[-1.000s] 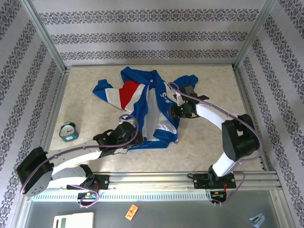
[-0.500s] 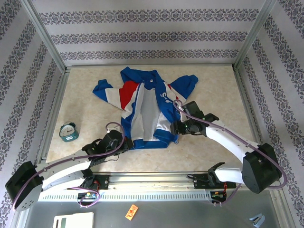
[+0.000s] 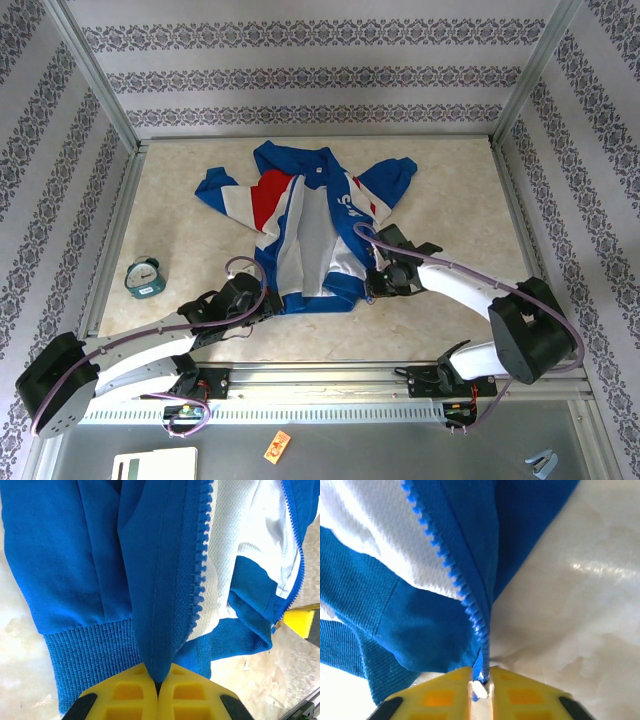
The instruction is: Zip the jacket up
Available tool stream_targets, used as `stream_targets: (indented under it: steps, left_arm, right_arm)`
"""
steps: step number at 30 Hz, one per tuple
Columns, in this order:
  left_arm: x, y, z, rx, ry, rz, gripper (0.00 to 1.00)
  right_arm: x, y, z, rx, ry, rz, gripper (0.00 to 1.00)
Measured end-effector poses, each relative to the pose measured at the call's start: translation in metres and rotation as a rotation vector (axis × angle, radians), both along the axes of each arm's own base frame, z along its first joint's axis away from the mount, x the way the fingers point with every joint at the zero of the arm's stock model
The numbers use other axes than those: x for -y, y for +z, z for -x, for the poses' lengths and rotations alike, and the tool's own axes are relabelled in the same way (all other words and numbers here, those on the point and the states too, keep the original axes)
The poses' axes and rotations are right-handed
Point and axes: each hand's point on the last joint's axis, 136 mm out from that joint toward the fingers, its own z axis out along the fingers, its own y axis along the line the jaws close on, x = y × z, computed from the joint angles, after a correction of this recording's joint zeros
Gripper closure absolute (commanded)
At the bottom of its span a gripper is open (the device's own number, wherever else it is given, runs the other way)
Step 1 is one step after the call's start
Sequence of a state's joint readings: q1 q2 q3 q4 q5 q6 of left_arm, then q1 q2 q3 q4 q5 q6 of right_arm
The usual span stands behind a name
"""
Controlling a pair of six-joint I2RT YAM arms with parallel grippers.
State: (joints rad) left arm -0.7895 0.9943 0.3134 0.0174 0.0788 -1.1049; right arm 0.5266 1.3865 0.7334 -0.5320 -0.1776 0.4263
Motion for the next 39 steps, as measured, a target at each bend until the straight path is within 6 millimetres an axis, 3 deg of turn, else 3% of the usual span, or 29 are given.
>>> stream_targets:
  steps: [5, 9, 11, 16, 19, 21, 26, 30, 34, 39]
  left_arm:
    - [0.0, 0.0, 0.0, -0.001, -0.001, -0.002, 1.0]
    - [0.001, -0.004, 0.0, -0.012, -0.004, -0.009, 1.0]
    - [0.001, -0.006, 0.001, -0.022, -0.009, -0.013, 1.0]
    - [0.002, -0.007, 0.002, -0.03, -0.016, -0.01, 1.0]
    - [0.002, -0.007, 0.002, -0.029, -0.016, -0.008, 1.0]
    - [0.003, -0.005, 0.002, -0.025, -0.018, -0.002, 1.0]
    - [0.004, 0.004, 0.001, -0.002, -0.02, 0.021, 1.0]
    - [0.006, 0.007, 0.0, 0.009, -0.032, 0.03, 1.0]
    - [0.011, 0.01, -0.001, 0.019, -0.044, 0.051, 1.0]
    - [0.021, 0.009, -0.002, 0.01, -0.078, 0.064, 1.0]
  right_arm:
    - [-0.002, 0.04, -0.015, 0.091, 0.052, 0.082, 1.0]
    - [-0.034, 0.085, -0.026, 0.19, 0.155, 0.124, 1.0]
    - [-0.058, 0.093, -0.025, 0.203, 0.214, 0.13, 1.0]
    - [-0.112, 0.064, 0.001, 0.087, 0.35, 0.112, 0.8]
    - [-0.128, 0.047, 0.014, 0.005, 0.376, 0.074, 0.66]
    - [-0.134, 0.048, 0.015, -0.008, 0.379, 0.036, 0.59]
    - [-0.144, 0.067, 0.01, 0.021, 0.361, -0.067, 0.59]
    - [-0.131, 0.084, -0.001, 0.063, 0.283, -0.184, 0.64]
    - [-0.115, 0.083, -0.007, 0.052, 0.186, -0.27, 0.65]
    - [-0.123, 0.082, -0.003, 0.023, 0.18, -0.336, 0.64]
